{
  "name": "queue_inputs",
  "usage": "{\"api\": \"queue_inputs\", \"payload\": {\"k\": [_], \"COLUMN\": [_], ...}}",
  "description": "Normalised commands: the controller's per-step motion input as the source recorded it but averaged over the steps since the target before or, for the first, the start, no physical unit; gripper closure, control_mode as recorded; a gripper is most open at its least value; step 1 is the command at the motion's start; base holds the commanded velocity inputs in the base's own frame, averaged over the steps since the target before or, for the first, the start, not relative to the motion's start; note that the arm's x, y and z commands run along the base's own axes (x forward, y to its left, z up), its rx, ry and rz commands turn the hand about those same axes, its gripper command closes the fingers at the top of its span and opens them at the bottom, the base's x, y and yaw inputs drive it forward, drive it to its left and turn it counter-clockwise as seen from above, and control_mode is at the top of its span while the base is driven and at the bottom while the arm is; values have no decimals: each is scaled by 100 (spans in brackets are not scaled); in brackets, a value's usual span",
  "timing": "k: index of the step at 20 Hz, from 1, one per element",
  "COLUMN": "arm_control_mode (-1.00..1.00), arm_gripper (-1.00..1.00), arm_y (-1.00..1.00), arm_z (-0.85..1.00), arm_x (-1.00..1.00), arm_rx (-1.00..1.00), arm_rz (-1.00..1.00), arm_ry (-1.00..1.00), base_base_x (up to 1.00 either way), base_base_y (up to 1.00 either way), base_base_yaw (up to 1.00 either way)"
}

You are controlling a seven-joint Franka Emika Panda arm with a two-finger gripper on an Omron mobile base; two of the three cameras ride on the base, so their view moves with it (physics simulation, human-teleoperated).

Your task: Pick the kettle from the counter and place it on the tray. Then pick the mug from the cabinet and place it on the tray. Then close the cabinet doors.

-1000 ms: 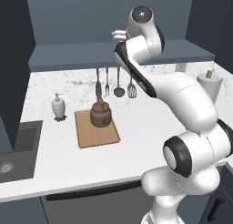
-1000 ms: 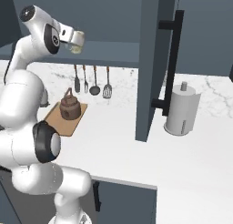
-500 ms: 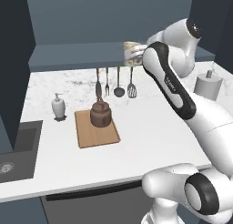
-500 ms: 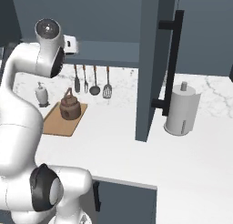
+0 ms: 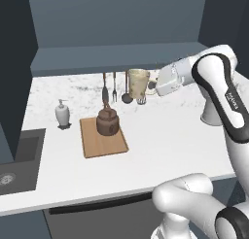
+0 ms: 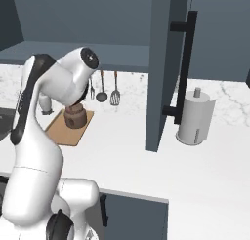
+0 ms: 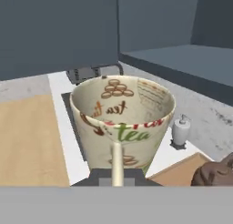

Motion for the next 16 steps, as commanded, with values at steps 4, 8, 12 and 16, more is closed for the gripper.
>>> {"api": "queue_inputs", "payload": {"k": [4,8,12,16], "arm_control_mode": [-100,-100,-100,-100], "arm_gripper": [100,100,100,100], "arm_y": [34,36,35,24], "arm_z": [-82,-83,-79,-69], "arm_x": [-19,6,20,30], "arm_rx": [-1,-2,-1,-6], "arm_rz": [37,20,10,9], "arm_ry": [11,13,0,0], "base_base_x": [0,0,0,0], "base_base_y": [0,0,0,0], "base_base_yaw": [0,0,0,0]}}
